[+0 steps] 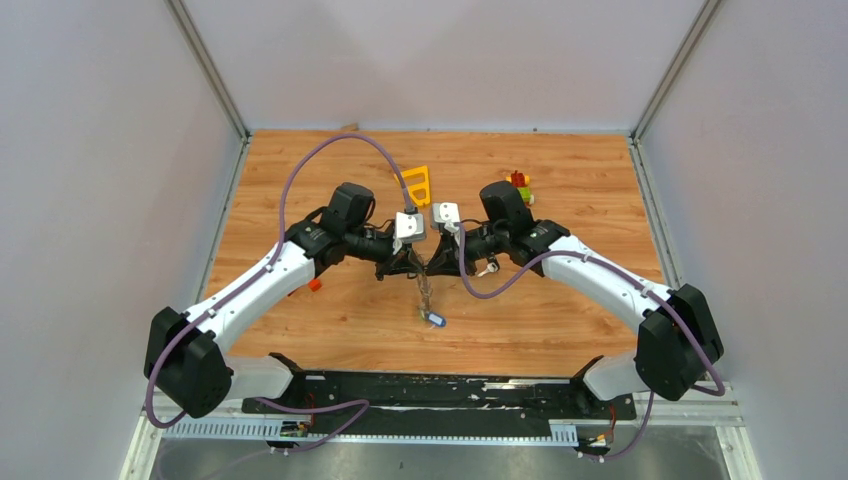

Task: Put the keys on the keyring
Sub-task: Adjust the keyring.

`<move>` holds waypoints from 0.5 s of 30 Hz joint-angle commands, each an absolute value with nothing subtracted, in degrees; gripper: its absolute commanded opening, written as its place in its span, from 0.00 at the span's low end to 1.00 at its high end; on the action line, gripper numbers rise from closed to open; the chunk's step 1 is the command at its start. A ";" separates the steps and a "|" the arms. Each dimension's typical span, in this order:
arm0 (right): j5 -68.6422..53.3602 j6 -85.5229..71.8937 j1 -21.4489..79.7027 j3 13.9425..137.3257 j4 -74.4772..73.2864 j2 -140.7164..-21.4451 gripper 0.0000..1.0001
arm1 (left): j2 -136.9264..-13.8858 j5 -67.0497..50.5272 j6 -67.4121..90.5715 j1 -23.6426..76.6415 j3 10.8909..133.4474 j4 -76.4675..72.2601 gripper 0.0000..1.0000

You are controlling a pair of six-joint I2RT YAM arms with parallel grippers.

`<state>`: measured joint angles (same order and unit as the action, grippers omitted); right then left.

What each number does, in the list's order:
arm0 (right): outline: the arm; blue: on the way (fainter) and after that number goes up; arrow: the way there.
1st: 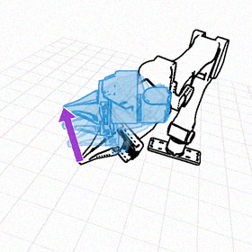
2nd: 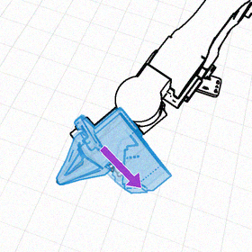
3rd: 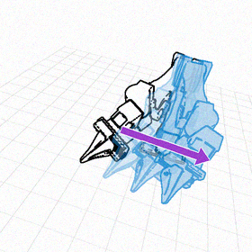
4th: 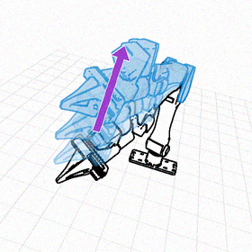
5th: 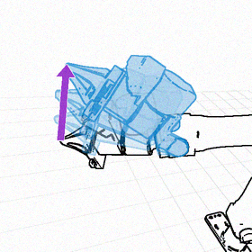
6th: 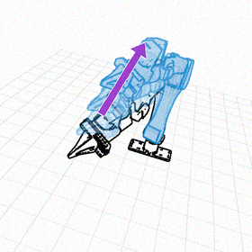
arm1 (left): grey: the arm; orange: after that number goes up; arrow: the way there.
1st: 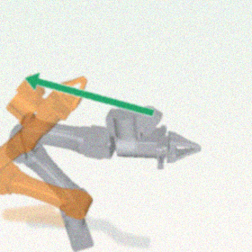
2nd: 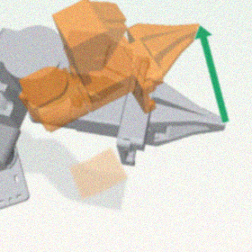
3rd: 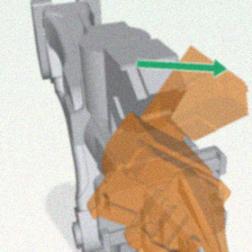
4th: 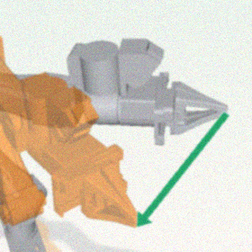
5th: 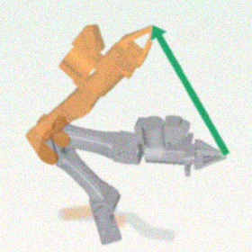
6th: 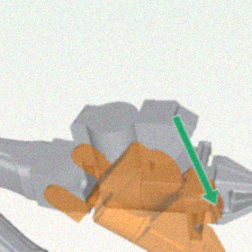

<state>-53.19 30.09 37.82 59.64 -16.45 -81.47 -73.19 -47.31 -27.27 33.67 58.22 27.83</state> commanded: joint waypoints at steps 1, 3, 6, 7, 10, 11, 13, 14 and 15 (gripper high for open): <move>-53.96 29.77 38.33 61.61 -14.15 -81.06 0.11 | -71.89 -49.04 -26.77 33.92 58.06 24.96 0.00; -53.96 29.63 38.26 61.65 -14.14 -80.87 0.12 | -72.08 -49.00 -26.78 33.88 58.04 24.97 0.00; -54.03 29.55 38.29 61.65 -14.15 -80.77 0.11 | -72.12 -49.05 -26.80 33.83 58.09 24.93 0.00; -54.05 29.60 38.29 61.63 -14.08 -80.77 0.11 | -72.14 -49.12 -26.80 33.84 58.09 24.97 0.00; -54.14 29.54 38.26 61.74 -14.10 -80.86 0.09 | -72.23 -49.05 -26.89 33.81 58.00 25.01 0.00; -54.14 29.58 38.31 61.70 -14.14 -80.79 0.08 | -72.29 -49.03 -26.91 33.91 58.01 25.02 0.00; -54.14 29.67 38.29 61.70 -14.24 -80.69 0.04 | -72.38 -48.92 -27.08 33.91 57.96 25.05 0.00; -54.14 29.83 38.25 61.70 -14.38 -80.56 0.01 | -72.36 -48.85 -27.13 33.84 57.97 25.08 0.00; -54.02 29.95 38.29 61.70 -14.41 -80.31 0.00 | -72.38 -48.82 -27.12 33.87 57.99 25.13 0.00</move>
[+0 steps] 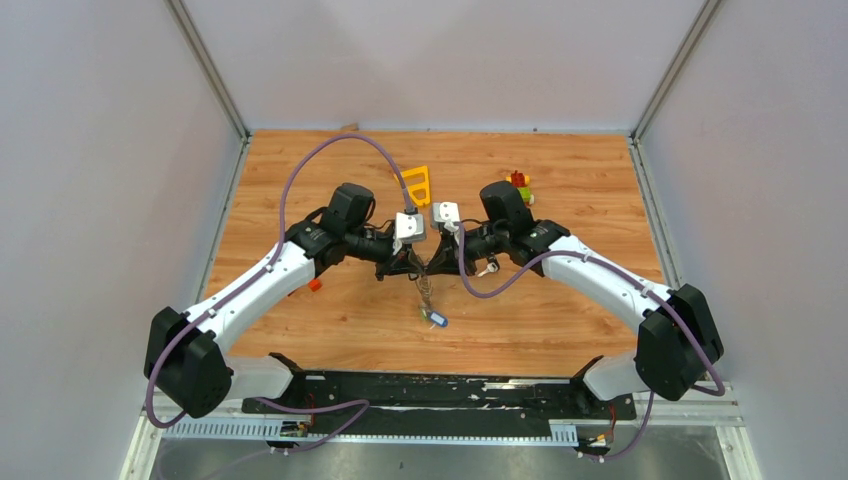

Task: Put the keys on the keyring
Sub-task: Adjust the keyring.

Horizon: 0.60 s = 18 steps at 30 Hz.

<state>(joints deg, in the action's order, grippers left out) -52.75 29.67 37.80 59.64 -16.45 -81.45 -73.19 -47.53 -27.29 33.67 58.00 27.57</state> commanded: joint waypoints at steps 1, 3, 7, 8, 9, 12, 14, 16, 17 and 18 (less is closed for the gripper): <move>-53.74 30.14 38.28 61.69 -14.55 -80.10 0.00 | -72.27 -48.84 -27.09 33.83 57.98 25.14 0.00; -53.47 30.19 38.13 61.66 -14.63 -79.40 0.00 | -72.24 -48.77 -27.14 33.84 58.32 25.23 0.00; -53.85 28.47 37.17 61.29 -13.13 -77.73 0.00 | -71.93 -48.51 -27.60 33.49 59.22 25.47 0.05; -54.08 27.69 36.94 61.24 -12.62 -77.20 0.00 | -71.82 -48.56 -27.77 33.31 59.56 25.63 0.09; -54.44 26.98 36.58 61.06 -12.07 -76.86 0.00 | -71.72 -48.59 -27.87 32.99 59.85 25.69 0.14; -55.28 24.81 35.64 60.29 -9.89 -75.85 0.00 | -71.48 -49.95 -28.57 31.47 60.68 25.80 0.27; -55.94 23.22 35.06 59.76 -8.21 -75.24 0.00 | -70.93 -50.81 -29.00 30.38 61.15 25.79 0.33; -56.59 21.75 34.54 59.24 -6.74 -74.78 0.00 | -70.47 -51.82 -29.15 29.91 60.90 24.94 0.36; -56.82 20.93 34.21 59.06 -5.90 -74.67 0.00 | -70.10 -52.56 -29.44 29.81 60.56 24.34 0.36; -57.24 20.01 33.91 58.75 -4.83 -74.56 0.00 | -69.73 -53.48 -29.66 29.80 60.03 23.37 0.37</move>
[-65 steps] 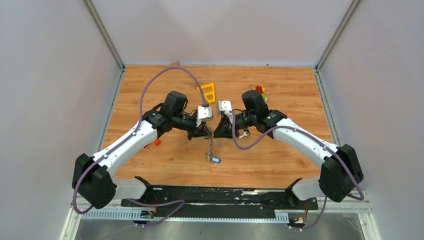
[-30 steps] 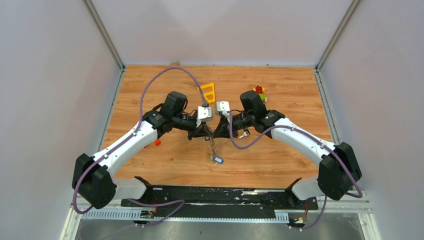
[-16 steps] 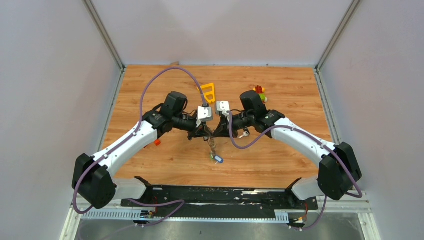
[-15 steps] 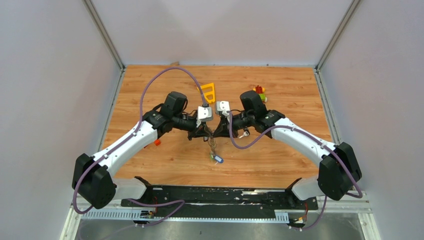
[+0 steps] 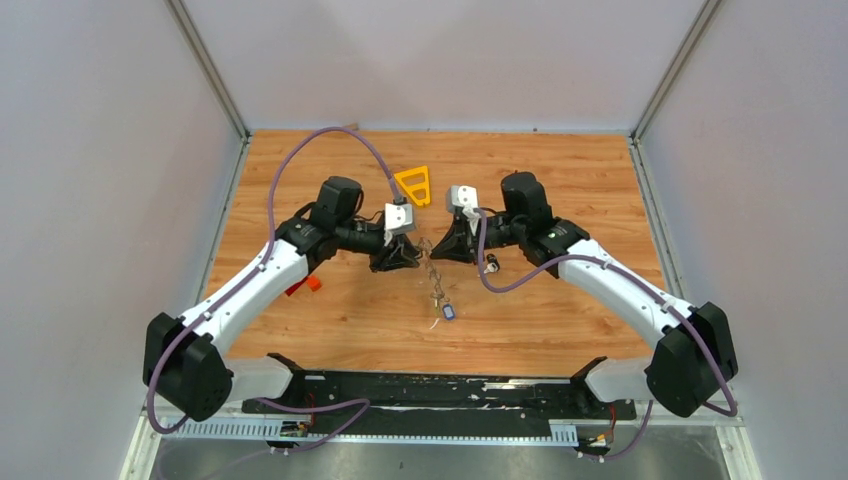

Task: Put the keys on the keyring
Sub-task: Adjust the keyring.

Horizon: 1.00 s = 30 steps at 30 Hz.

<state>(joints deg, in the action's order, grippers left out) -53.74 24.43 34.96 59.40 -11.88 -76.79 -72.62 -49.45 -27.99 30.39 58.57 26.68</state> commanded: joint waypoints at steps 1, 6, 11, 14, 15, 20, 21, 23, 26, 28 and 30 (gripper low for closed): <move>-57.59 18.89 33.64 58.49 -3.85 -74.46 0.00 | -69.28 -54.16 -29.53 29.80 59.25 22.00 0.37; -59.34 12.13 32.46 56.60 3.26 -74.68 0.00 | -67.09 -56.77 -26.31 29.79 55.45 12.41 0.37; -60.74 5.10 31.72 54.28 11.36 -75.36 0.00 | -66.60 -58.22 -24.07 29.79 54.32 9.34 0.32; -61.18 2.35 31.64 54.03 14.18 -75.58 0.00 | -66.96 -58.25 -24.20 29.79 54.32 9.32 0.31; -61.65 1.12 31.50 54.05 15.04 -75.59 0.00 | -66.93 -58.00 -24.25 29.79 54.24 9.23 0.31; -62.53 -2.38 30.71 53.92 18.22 -75.17 0.00 | -66.79 -57.80 -23.65 29.50 54.08 7.46 0.31; -62.59 -3.13 30.48 53.70 19.34 -75.14 0.00 | -66.84 -57.94 -23.02 29.41 53.95 6.59 0.31; -62.54 -4.71 30.25 53.35 21.61 -75.21 0.00 | -67.00 -58.81 -21.42 29.20 53.73 4.59 0.30; -62.43 -7.67 30.13 52.85 26.53 -75.71 0.00 | -67.22 -60.72 -19.19 29.18 52.71 0.51 0.29; -62.22 -10.11 30.10 52.46 30.06 -76.37 0.00 | -67.25 -61.51 -17.56 29.11 51.87 -3.67 0.28; -61.94 -12.32 30.07 51.94 33.85 -77.05 0.00 | -67.48 -61.92 -16.99 29.09 51.45 -6.06 0.28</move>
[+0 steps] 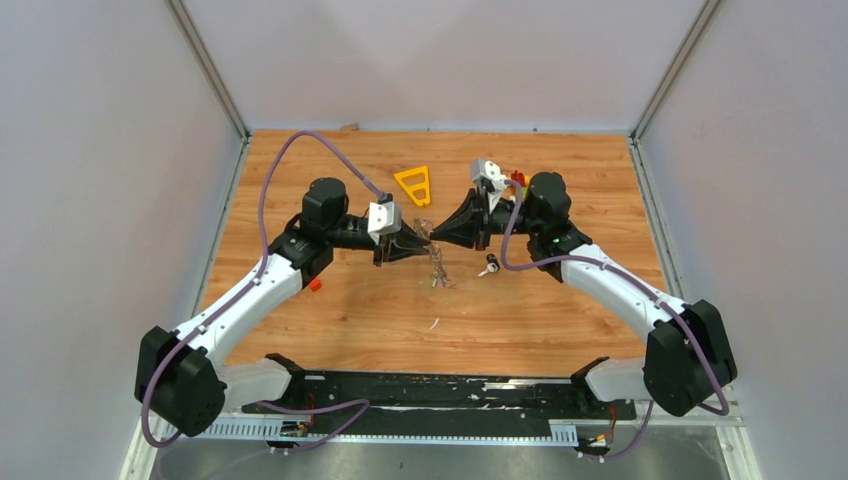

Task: Put the keys on the keyring
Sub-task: Adjust the keyring.

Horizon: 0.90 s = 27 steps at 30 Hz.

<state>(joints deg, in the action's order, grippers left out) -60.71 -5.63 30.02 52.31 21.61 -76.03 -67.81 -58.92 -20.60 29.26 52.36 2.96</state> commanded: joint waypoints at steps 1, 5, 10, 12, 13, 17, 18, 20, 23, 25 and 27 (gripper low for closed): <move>-61.88 -13.43 30.04 51.72 35.20 -77.42 0.00 | -67.62 -61.98 -16.78 29.09 51.42 -6.67 0.27; -62.10 -15.42 30.06 50.36 39.78 -78.47 0.00 | -68.42 -62.71 -16.17 28.94 51.75 -8.29 0.25; -62.99 -14.92 30.06 48.95 40.76 -78.40 0.00 | -69.08 -63.26 -15.54 28.04 51.86 -9.71 0.24; -63.27 -14.94 30.06 48.58 40.86 -78.31 0.00 | -69.16 -63.36 -15.47 27.67 51.78 -9.83 0.23; -63.37 -15.01 30.06 48.40 40.91 -78.24 0.00 | -69.17 -63.45 -15.47 27.42 51.70 -9.85 0.23; -63.28 -15.24 29.84 47.61 41.12 -77.56 0.00 | -68.46 -63.54 -16.56 26.46 51.44 -8.45 0.20; -63.25 -15.56 29.72 47.41 41.21 -77.36 0.00 | -68.19 -63.51 -17.76 26.15 51.61 -7.08 0.20; -63.04 -15.98 29.35 47.02 41.58 -76.94 0.00 | -67.76 -63.46 -20.92 25.51 52.80 -2.61 0.19; -62.97 -17.13 28.81 46.60 42.45 -76.28 0.00 | -67.38 -62.41 -26.07 25.14 54.18 5.32 0.19; -63.22 -17.83 28.61 46.50 42.96 -75.97 0.00 | -67.28 -61.96 -26.52 25.09 54.11 5.72 0.20; -63.67 -18.44 28.61 46.41 43.47 -75.77 0.00 | -67.34 -61.55 -26.70 25.14 54.21 5.65 0.20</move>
<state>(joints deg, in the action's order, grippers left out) -61.65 -15.73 28.93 46.35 38.61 -78.32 -68.97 -62.48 -22.55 25.39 51.86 2.63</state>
